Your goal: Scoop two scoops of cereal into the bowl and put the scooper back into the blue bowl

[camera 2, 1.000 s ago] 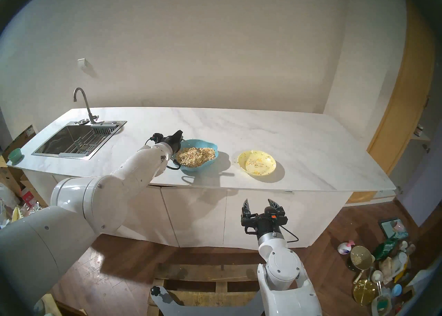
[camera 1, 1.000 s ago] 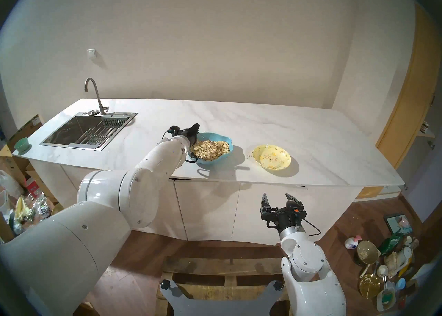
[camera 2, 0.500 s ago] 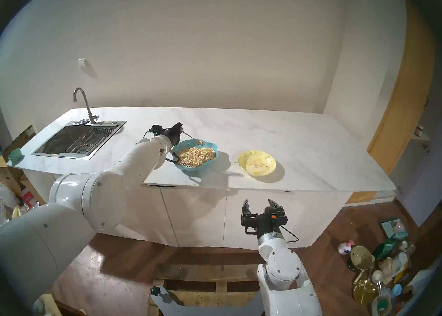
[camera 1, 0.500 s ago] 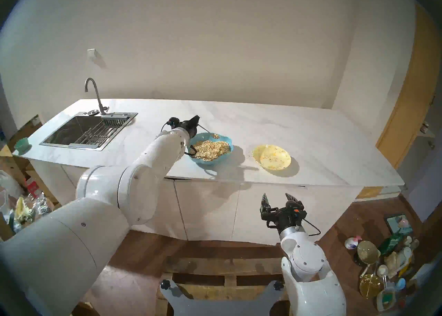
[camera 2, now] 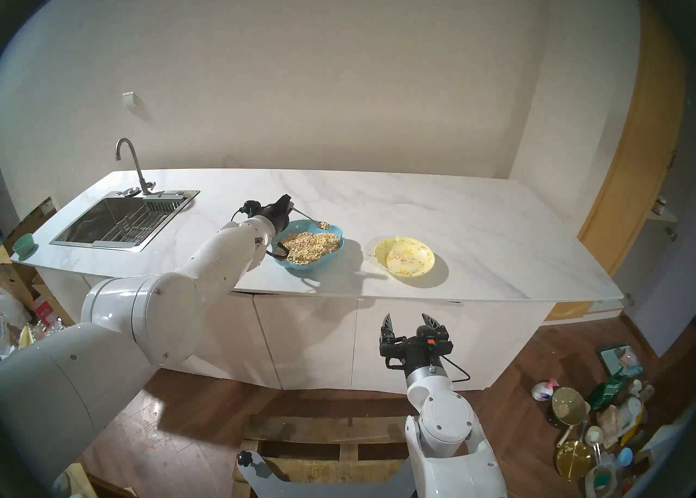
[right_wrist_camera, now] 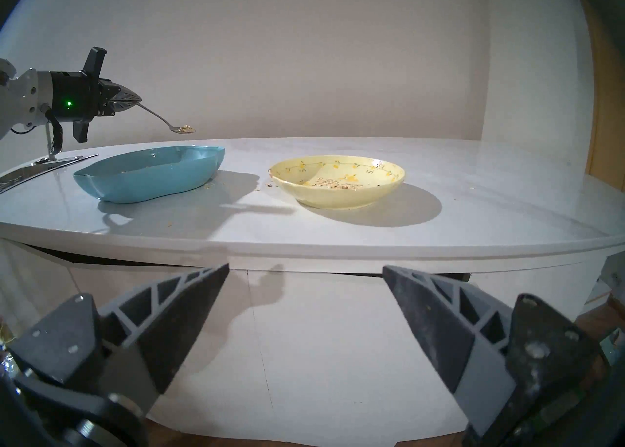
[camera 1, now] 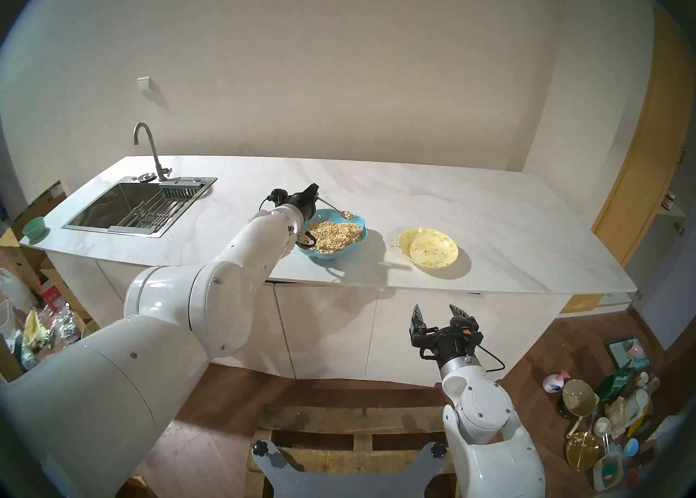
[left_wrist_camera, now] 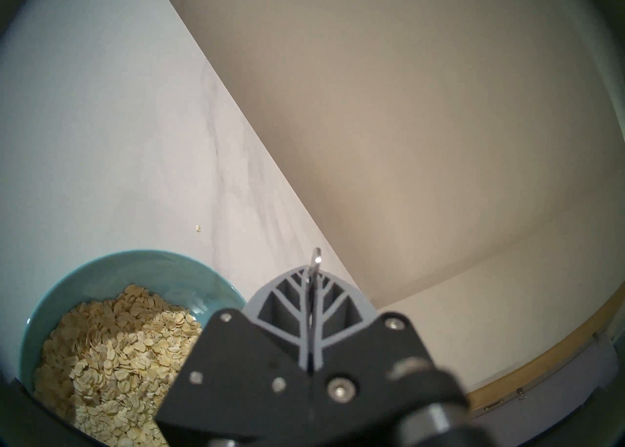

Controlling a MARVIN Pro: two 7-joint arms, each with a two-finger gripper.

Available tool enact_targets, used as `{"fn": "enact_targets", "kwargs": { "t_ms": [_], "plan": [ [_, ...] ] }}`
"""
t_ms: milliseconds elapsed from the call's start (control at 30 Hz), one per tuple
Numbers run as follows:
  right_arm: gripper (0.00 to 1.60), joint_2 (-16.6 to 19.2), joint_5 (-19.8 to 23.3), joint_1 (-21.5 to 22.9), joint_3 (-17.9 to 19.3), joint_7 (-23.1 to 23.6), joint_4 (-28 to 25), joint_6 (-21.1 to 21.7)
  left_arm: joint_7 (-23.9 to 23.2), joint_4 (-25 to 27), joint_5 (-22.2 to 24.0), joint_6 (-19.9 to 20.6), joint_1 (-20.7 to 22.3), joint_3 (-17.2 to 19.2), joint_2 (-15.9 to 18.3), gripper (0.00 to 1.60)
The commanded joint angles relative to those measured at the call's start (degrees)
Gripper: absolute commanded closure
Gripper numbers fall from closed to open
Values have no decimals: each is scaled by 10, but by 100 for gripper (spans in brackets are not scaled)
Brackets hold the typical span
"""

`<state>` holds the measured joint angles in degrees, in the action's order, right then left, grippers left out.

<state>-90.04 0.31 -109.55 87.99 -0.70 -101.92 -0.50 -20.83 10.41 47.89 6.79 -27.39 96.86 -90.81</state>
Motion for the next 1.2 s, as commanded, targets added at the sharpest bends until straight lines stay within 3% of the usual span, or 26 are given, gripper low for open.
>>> {"fn": "enact_targets", "kwargs": {
  "t_ms": [0,500,933,1167],
  "plan": [
    [0,-1,0,3,0,0,-14,-3,-14,16,4,1,25,2,-11,160],
    [0,-1,0,4,0,0,-13,-3,10,7,9,5,49,8,-56,160],
    [0,-1,0,4,0,0,-13,-3,45,-10,3,3,68,3,-115,160],
    [0,-1,0,4,0,0,-12,-3,57,-16,-18,2,66,-34,-152,160]
  ]
}}
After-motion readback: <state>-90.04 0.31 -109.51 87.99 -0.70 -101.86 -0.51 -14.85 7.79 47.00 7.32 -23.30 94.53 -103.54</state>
